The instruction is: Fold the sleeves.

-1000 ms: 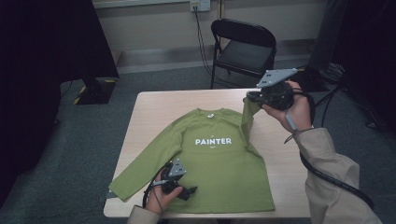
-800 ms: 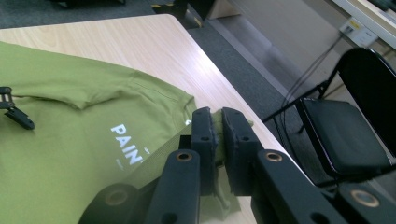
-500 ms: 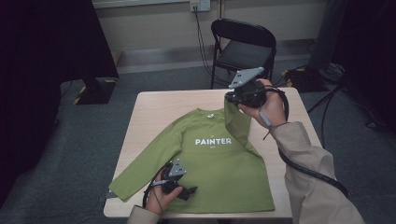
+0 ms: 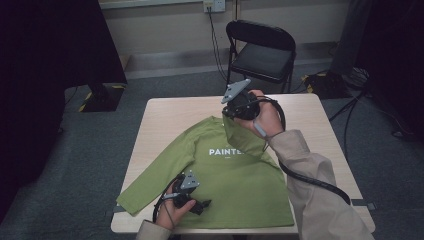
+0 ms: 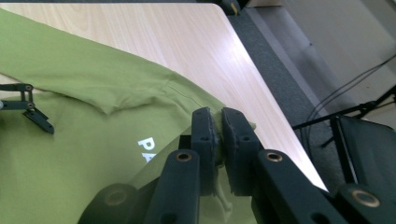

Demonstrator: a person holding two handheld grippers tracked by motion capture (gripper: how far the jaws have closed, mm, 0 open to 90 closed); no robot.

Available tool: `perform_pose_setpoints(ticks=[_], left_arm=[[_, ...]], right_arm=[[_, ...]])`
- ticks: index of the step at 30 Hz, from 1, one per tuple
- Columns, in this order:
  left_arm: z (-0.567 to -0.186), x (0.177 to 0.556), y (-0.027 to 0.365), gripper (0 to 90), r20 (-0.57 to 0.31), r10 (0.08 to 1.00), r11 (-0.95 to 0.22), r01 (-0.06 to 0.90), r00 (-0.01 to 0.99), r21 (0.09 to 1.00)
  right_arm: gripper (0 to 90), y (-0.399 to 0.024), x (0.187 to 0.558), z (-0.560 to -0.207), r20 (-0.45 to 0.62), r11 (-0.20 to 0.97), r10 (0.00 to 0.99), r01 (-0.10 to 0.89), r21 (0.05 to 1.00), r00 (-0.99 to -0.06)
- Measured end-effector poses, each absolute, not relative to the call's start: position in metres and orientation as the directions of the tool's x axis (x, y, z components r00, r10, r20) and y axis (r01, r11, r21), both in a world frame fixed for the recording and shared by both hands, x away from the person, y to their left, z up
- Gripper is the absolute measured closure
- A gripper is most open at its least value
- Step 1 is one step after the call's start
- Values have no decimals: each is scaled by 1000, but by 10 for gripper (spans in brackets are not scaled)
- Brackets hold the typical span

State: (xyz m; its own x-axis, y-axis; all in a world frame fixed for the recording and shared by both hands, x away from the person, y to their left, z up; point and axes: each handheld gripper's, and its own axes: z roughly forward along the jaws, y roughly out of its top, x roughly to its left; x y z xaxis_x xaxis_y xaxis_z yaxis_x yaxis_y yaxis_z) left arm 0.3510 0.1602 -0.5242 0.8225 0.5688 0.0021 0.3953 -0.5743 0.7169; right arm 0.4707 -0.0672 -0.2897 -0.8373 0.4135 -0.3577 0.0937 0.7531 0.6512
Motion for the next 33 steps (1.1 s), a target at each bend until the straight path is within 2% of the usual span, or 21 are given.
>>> perform_pose_setpoints(ticks=[19, 33], left_arm=[[-524, 351, 160, 0, 1, 569, -574, 396, 822, 717], [-524, 351, 160, 0, 1, 569, -574, 396, 823, 716]], right_arm=[[835, -44, 490, -316, -299, 736, 416, 125, 665, -859], [834, -24, 497, -331, -284, 759, 390, 131, 637, -876]])
